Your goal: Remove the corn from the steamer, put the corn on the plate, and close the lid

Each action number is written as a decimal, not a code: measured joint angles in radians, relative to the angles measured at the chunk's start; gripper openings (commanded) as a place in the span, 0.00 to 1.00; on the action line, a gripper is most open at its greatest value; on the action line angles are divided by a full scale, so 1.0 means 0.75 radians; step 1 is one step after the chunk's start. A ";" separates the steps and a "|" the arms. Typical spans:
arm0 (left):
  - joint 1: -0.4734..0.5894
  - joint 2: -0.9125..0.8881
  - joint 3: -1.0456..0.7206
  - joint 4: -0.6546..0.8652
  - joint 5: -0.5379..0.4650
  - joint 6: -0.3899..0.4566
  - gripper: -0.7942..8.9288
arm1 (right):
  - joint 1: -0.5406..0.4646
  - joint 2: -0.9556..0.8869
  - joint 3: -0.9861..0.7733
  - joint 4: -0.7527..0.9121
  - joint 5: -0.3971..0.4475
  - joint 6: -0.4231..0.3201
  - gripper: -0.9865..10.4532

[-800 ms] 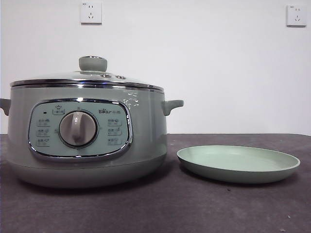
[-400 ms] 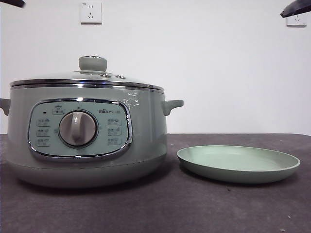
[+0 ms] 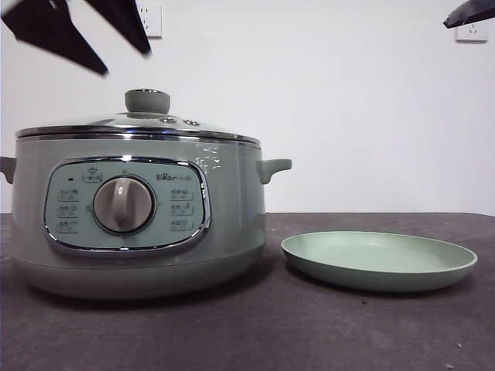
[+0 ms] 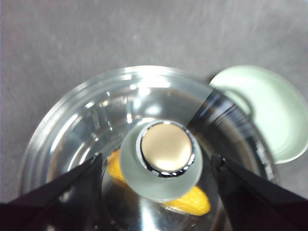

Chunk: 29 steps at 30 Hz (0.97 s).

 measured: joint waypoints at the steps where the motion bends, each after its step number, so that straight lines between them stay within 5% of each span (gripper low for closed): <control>1: -0.011 0.025 0.000 0.007 -0.016 0.002 0.47 | 0.000 0.000 0.000 0.000 0.000 0.000 0.44; 13: -0.055 0.174 0.002 0.093 -0.036 0.010 0.45 | 0.000 0.000 0.000 0.001 0.026 0.005 0.44; 18: -0.062 0.171 0.007 0.103 -0.041 0.024 0.06 | 0.000 0.000 0.000 0.001 0.027 0.005 0.44; 29: -0.066 0.162 0.007 0.111 -0.046 0.024 0.07 | 0.008 0.000 0.000 0.035 0.035 0.022 0.44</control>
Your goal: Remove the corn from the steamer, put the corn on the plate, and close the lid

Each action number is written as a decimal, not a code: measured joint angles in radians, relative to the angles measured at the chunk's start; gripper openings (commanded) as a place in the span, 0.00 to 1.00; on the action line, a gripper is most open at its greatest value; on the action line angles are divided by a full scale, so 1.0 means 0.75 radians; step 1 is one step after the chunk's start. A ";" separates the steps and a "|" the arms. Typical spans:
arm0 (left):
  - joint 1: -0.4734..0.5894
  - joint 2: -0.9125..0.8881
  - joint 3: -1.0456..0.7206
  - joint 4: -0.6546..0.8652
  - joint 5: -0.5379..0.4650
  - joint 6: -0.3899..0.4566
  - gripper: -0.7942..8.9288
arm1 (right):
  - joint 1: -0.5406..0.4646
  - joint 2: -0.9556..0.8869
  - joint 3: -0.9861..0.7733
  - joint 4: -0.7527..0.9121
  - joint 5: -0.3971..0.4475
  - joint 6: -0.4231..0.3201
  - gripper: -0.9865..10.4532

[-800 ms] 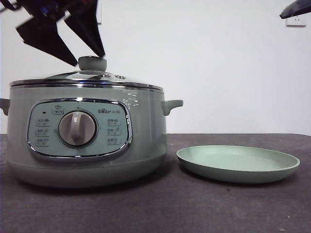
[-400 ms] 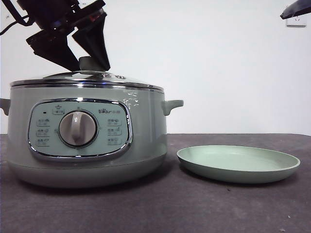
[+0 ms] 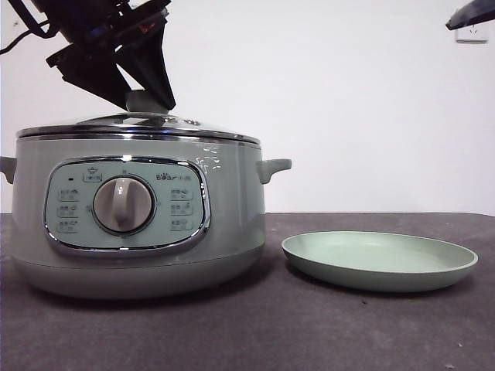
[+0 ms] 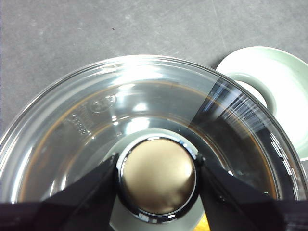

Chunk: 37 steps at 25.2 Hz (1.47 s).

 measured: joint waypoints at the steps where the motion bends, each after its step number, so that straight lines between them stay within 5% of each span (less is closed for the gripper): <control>1: 0.000 -0.008 -0.002 0.000 -0.001 -0.001 0.07 | 0.009 0.000 0.000 0.014 0.000 0.006 0.44; 22: 0.000 -0.733 -0.010 0.023 -0.382 -0.001 0.07 | 0.649 0.527 0.350 0.102 0.455 0.052 0.44; 27: 0.001 -0.900 -0.010 -0.017 -0.517 -0.001 0.07 | 0.808 0.882 0.677 0.047 0.492 0.020 0.44; 32: 0.000 -0.970 -0.010 -0.091 -0.553 -0.001 0.07 | 0.919 1.300 1.067 -0.146 0.742 -0.070 0.44; 37: 0.000 -0.965 -0.010 -0.151 -0.556 -0.001 0.07 | 0.959 1.556 1.239 -0.172 0.860 -0.108 0.44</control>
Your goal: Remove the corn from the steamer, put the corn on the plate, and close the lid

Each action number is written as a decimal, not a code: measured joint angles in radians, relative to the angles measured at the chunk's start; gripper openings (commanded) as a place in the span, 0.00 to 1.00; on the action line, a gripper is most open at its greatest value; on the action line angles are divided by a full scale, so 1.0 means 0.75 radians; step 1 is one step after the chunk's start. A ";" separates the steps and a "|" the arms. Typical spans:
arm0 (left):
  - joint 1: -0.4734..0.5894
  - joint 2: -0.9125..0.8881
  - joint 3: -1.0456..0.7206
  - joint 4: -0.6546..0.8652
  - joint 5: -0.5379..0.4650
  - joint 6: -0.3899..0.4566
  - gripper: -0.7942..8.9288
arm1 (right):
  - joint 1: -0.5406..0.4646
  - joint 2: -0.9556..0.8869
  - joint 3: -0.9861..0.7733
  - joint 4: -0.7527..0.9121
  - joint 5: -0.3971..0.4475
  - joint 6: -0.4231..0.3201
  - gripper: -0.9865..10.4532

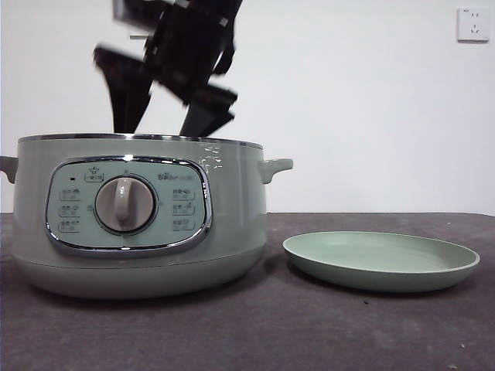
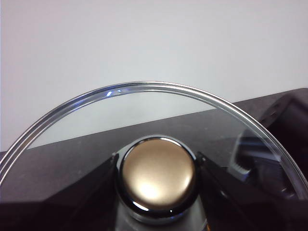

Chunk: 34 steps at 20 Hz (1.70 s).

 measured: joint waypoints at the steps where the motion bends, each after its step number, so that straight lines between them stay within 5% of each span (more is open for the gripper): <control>1: 0.000 -0.001 0.000 0.000 0.001 0.000 0.07 | 0.000 0.033 0.001 -0.003 0.001 -0.002 0.44; 7: 0.000 -0.004 0.000 0.001 -0.001 0.000 0.07 | -0.003 0.128 0.002 -0.006 0.003 -0.005 0.43; 12: 0.000 -0.004 0.000 -0.020 -0.001 0.000 0.07 | 0.001 0.159 0.003 0.002 0.000 -0.005 0.07; 16: 0.000 -0.004 0.000 -0.045 -0.022 0.000 0.07 | 0.008 0.139 0.003 -0.022 0.004 -0.005 0.07; 20: 0.000 0.002 0.000 -0.045 -0.031 0.000 0.07 | -0.020 -0.145 0.004 -0.109 0.073 -0.005 0.07; 29: 0.001 0.241 0.000 -0.031 0.057 0.000 0.07 | -0.398 -0.594 0.006 -0.740 0.074 0.070 0.07; 34: -0.001 0.282 0.000 0.046 0.186 -0.001 0.07 | -0.527 -0.577 -0.143 -0.691 0.078 0.114 0.07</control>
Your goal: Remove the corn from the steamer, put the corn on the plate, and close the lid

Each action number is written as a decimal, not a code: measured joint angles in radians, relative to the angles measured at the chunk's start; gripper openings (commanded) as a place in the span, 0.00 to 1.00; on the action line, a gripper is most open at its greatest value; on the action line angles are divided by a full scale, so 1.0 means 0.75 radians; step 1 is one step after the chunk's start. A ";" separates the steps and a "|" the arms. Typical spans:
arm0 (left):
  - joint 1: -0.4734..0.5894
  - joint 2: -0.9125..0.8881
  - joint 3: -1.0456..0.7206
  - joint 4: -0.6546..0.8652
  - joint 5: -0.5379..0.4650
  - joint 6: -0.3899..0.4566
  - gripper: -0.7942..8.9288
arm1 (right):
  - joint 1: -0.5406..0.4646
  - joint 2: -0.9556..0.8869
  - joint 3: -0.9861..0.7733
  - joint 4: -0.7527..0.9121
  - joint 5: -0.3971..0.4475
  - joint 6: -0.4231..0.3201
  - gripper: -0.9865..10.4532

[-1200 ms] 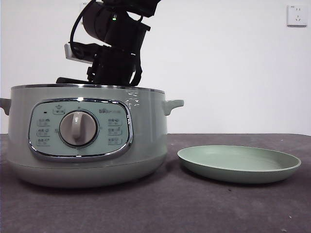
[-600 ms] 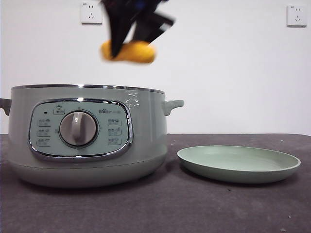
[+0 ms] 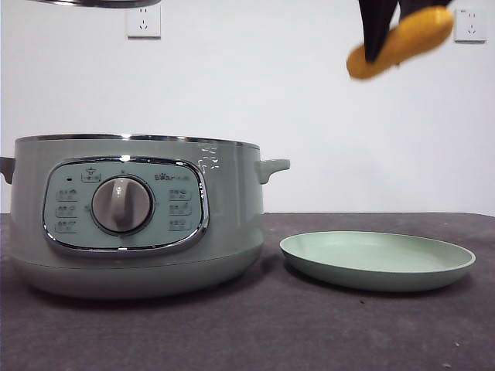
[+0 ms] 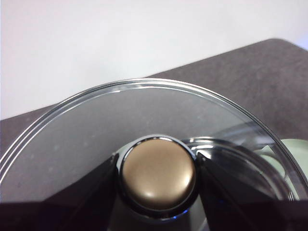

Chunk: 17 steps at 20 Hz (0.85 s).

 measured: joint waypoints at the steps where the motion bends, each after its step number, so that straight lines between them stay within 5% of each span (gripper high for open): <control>1: 0.000 -0.001 0.000 0.010 0.003 0.001 0.07 | -0.005 0.000 -0.066 0.051 0.000 0.006 0.07; 11: 0.000 0.001 0.000 0.035 0.036 -0.010 0.07 | 0.004 0.004 -0.805 0.909 -0.001 0.066 0.07; 17: 0.000 0.002 0.000 0.035 0.036 -0.010 0.07 | 0.003 0.081 -0.879 1.074 -0.001 0.066 0.07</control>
